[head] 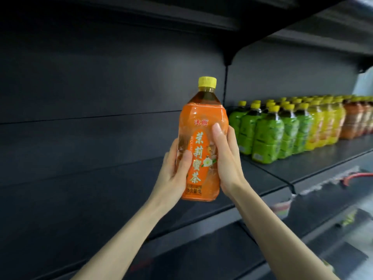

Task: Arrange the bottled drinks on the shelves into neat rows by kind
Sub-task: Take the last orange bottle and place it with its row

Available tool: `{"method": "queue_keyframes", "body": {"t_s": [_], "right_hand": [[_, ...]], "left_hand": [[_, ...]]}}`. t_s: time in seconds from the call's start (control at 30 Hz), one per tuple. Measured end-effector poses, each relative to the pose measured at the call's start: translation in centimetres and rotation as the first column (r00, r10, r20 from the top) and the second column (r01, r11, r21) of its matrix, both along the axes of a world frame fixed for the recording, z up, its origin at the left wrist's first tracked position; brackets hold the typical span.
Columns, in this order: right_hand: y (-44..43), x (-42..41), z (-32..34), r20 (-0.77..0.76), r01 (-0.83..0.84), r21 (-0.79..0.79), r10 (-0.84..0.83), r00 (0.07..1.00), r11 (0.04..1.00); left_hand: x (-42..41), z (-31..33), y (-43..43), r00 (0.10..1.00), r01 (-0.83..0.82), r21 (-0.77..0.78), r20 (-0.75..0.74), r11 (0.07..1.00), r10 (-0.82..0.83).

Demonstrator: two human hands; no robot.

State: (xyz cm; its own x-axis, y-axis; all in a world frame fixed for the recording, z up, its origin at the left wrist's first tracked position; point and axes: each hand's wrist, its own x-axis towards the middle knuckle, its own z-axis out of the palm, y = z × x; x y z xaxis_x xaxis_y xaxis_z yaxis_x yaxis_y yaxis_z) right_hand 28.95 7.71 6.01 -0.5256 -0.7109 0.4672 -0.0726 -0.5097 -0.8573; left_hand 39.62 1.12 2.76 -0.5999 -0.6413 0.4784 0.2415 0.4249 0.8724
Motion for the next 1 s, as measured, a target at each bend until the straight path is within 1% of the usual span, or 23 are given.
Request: {"method": "queue_keyframes", "body": {"t_s": [0.07,0.17,0.23,0.33,0.43,0.57,0.63,0.77,0.93,1.0], "right_hand": [[4.7,-3.6,-0.7,0.021,0.057,-0.004,-0.057,0.998,0.998],[9.6,-7.4,-1.1,0.045,0.107,0.035,-0.109,0.993,0.994],[13.9,-11.2,-1.4,0.046,0.138,0.066,-0.142,0.989,0.988],[18.9,-16.3,-1.7,0.061,0.220,0.111,-0.228,0.972,0.969],[22.2,-20.7,-1.7,0.082,0.320,0.089,-0.328,0.941,0.943],[24.9,-26.8,-1.8,0.135,0.380,0.061,-0.385,0.913,0.923],[25.6,-30.2,-2.3,0.116,0.405,0.063,-0.410,0.905,0.912],[25.9,-37.6,-3.8,0.096,0.429,0.062,-0.433,0.896,0.901],[25.0,-48.3,-3.7,0.062,0.456,0.066,-0.460,0.886,0.888],[24.6,-52.6,-3.3,0.033,0.464,0.068,-0.467,0.884,0.883]], "left_hand": [[-4.1,-0.1,4.9,0.996,0.080,0.039,-0.036,0.996,-0.079],[-8.8,-1.2,9.3,0.996,0.069,0.053,-0.064,0.996,-0.066],[-13.0,-1.9,13.2,0.995,0.074,0.052,-0.066,0.996,-0.070],[-18.6,-2.6,17.9,0.988,0.147,0.061,-0.058,0.987,-0.143],[-23.3,-2.0,20.7,0.973,0.230,0.037,-0.036,0.973,-0.228],[-29.3,-0.8,22.1,0.954,0.296,-0.024,0.048,0.955,-0.295],[-32.4,-1.0,22.2,0.944,0.323,-0.054,0.080,0.945,-0.319],[-39.4,-2.3,21.9,0.925,0.368,-0.057,0.128,0.928,-0.359],[-49.6,-1.7,20.5,0.927,0.361,-0.055,0.135,0.931,-0.351],[-54.0,-1.1,19.3,0.930,0.346,-0.120,0.176,0.930,-0.323]]}}
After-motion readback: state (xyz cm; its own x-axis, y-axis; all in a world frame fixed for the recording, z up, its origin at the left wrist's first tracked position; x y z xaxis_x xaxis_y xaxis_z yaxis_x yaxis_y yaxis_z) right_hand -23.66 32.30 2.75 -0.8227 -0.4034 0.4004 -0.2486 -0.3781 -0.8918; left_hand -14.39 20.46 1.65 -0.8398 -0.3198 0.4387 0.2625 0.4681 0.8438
